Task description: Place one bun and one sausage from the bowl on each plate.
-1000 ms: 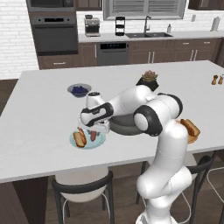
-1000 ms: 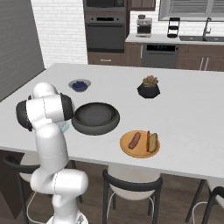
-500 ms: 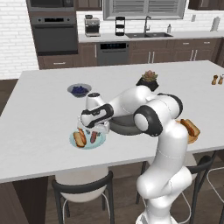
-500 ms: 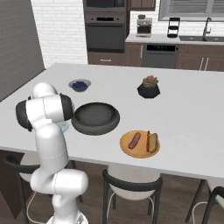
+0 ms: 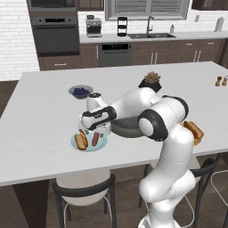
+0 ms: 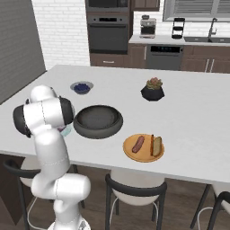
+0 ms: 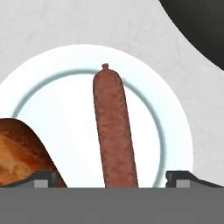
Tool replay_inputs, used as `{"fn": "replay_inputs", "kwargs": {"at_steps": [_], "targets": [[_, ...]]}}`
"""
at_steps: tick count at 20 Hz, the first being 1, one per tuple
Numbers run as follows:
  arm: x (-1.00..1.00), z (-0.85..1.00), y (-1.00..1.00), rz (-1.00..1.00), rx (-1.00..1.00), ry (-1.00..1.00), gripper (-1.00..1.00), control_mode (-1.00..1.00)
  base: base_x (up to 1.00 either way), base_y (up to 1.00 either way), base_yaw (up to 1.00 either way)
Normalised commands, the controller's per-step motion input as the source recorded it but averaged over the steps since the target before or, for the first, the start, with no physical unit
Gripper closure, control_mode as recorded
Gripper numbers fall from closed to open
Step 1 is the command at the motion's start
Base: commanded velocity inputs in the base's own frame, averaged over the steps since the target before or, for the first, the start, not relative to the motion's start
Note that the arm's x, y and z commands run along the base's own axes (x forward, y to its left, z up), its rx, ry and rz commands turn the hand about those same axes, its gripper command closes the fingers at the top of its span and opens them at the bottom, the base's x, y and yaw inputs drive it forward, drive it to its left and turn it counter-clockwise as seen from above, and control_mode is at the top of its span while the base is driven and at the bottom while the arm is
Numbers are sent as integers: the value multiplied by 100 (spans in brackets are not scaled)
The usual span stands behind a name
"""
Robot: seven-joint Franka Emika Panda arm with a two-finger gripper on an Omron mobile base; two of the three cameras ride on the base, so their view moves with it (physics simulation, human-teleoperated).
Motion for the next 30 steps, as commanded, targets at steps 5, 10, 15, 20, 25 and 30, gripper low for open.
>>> {"fn": "replay_inputs", "kwargs": {"at_steps": [5, 10, 15, 20, 25, 30], "targets": [[-28, 100, -20, 0, 0, -1, -100, -100, 0, 0, 0], [-37, 100, -82, 15, 0, -20, -100, -100, 0, 0, 0], [-24, 75, -100, 13, 0, -21, -100, -100, 0, 0, 0], [-27, 51, -100, 9, 2, -17, -100, -100, 0, 0, 0], [-2, 1, -100, 2, 12, 4, -100, -100, 0, 0, 0], [1, -36, -81, 0, 0, 14, -100, -100, 0, 0, 0]]}}
